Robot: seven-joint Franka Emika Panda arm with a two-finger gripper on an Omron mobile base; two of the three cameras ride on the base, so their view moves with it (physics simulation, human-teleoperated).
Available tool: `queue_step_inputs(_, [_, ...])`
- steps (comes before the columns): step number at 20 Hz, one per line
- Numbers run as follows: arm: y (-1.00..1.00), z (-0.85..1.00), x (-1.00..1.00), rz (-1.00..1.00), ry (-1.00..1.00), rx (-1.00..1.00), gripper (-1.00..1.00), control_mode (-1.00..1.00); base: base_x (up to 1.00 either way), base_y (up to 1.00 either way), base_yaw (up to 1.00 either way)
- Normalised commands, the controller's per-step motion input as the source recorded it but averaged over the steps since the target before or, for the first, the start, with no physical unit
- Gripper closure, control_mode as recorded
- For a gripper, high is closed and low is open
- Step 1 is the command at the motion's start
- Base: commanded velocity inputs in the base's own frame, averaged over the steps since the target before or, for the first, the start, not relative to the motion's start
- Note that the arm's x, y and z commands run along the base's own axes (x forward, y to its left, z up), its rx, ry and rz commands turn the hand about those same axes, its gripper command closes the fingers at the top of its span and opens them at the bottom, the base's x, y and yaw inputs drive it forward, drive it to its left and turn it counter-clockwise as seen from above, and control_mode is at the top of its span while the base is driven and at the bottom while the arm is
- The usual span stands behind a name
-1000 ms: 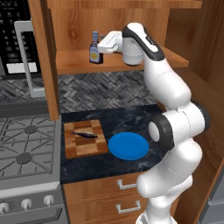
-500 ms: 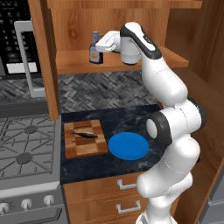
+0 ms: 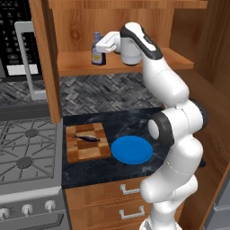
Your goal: Pick the fish from the plate and place it on the cutting board. Then pick the condiment bottle from the cabinet and place it next to the cutting board.
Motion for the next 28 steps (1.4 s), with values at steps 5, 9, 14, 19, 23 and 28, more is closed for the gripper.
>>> queue_step_inputs(5, [0.11,0.00,0.04,0.00,0.01,0.00,1.00,-1.00,0.00,0.00,0.00])
queue_step_inputs(9, [0.00,0.00,0.00,0.00,0.00,0.00,1.00,-1.00,0.00,0.00,0.00])
queue_step_inputs(14, [0.00,0.00,0.00,0.00,0.00,0.00,1.00,-1.00,0.00,0.00,0.00])
queue_step_inputs(19, [0.00,0.00,0.00,0.00,0.00,0.00,1.00,-1.00,0.00,0.00,0.00])
queue_step_inputs(23, [0.00,-0.01,0.00,0.00,0.00,0.00,1.00,-1.00,0.00,0.00,0.00])
queue_step_inputs(28, [0.00,-0.01,-0.12,0.00,0.00,0.00,1.00,-1.00,0.00,0.00,0.00])
